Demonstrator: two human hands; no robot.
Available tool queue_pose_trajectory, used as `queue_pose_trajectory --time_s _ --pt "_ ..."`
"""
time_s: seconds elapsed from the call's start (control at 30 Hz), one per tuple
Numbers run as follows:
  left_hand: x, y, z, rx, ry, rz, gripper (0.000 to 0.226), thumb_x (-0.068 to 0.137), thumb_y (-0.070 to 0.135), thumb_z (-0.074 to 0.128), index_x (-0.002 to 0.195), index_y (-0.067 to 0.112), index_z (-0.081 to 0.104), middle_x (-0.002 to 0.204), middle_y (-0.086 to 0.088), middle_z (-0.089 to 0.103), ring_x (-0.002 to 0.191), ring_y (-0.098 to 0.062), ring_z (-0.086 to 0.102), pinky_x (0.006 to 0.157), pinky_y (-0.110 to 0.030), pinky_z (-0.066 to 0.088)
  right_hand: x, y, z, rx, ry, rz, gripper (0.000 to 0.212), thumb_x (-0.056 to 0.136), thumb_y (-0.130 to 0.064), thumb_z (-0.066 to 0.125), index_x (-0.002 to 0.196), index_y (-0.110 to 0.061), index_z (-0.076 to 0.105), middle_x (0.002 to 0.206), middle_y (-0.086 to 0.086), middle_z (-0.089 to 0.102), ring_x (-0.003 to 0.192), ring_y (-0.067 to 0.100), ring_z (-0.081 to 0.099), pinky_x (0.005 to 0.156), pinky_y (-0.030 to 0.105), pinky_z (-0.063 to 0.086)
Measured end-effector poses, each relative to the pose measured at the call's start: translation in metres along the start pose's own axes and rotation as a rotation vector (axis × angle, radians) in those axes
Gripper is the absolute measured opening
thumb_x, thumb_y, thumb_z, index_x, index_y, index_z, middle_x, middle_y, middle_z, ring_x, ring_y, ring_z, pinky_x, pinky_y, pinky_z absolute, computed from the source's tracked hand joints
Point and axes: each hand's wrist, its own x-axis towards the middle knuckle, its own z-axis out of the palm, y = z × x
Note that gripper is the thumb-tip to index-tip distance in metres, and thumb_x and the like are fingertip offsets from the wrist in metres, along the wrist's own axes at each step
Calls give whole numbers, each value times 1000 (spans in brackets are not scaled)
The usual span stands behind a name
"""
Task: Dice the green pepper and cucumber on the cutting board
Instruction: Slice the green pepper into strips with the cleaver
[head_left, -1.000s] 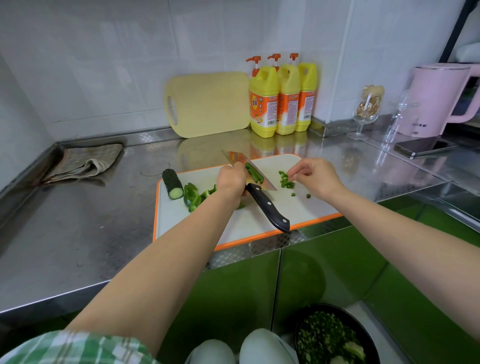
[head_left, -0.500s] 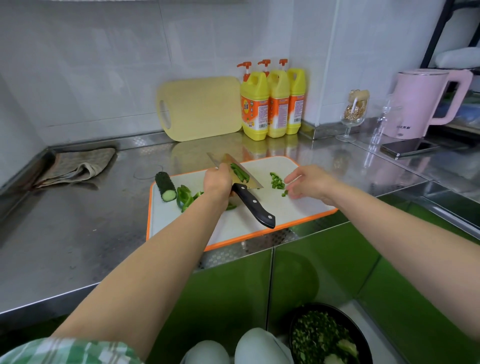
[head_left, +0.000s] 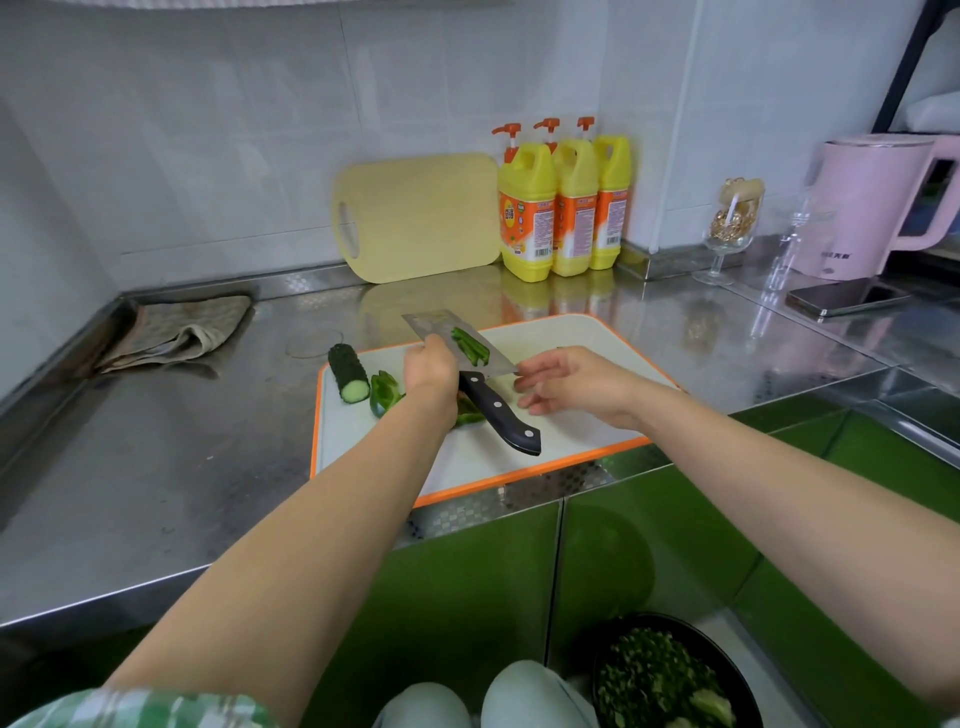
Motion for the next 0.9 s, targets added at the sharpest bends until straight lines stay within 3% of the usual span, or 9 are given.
queue_pose_trajectory --time_s 0.17,0.23,0.3,0.37,0.47,0.6,0.8,0.9 --pt "0 -4 -1 21 -33 0 22 99 16 31 87 10 49 71 -6 49 56 -18 45 45 -23 33 8 -1 -6 26 159 15 38 94 11 46 131 2 49 127 20 50 94 23 58 84 30 54" --pt "-1 -4 0 38 -45 -5 22 99 17 31 91 9 50 71 -6 49 56 -19 46 42 -22 33 5 -3 -11 44 166 3 32 95 9 43 124 1 53 116 20 61 80 20 63 71 26 55" --pt "-3 -3 1 64 -63 -2 24 99 17 31 87 10 50 71 -5 49 56 -19 47 41 -21 32 -2 -4 -16 21 128 39 26 95 7 38 111 -1 58 91 17 67 59 14 63 52 21 52" --pt "-4 -2 3 82 -82 5 28 99 17 31 78 12 49 71 -6 50 57 -20 47 43 -22 33 -7 -3 -22 -59 80 114 22 95 5 38 98 -1 59 76 15 66 50 14 62 45 20 48" --pt "-6 -2 6 89 -99 -2 28 101 20 32 80 12 50 75 -8 51 60 -21 48 48 -23 38 -9 1 -28 -70 111 139 21 97 4 37 94 -1 57 79 19 67 57 20 65 52 25 56" --pt "-7 -2 5 123 -113 15 31 102 27 31 83 11 50 74 -8 51 60 -21 48 48 -22 40 -6 2 -29 9 222 10 24 96 5 38 89 -7 58 96 20 63 70 19 62 63 23 56" --pt "-12 0 6 205 -134 42 34 102 29 31 75 14 46 71 -7 48 57 -21 47 48 -24 37 -7 -12 -9 -24 216 -118 12 95 -4 51 105 -7 57 93 14 63 66 16 59 58 23 49" --pt "-19 3 7 245 -161 68 30 100 28 34 77 13 45 76 -11 45 56 -22 43 51 -25 34 -3 -20 4 -137 228 -116 31 91 -25 65 114 -9 52 90 8 58 68 14 58 55 22 49"
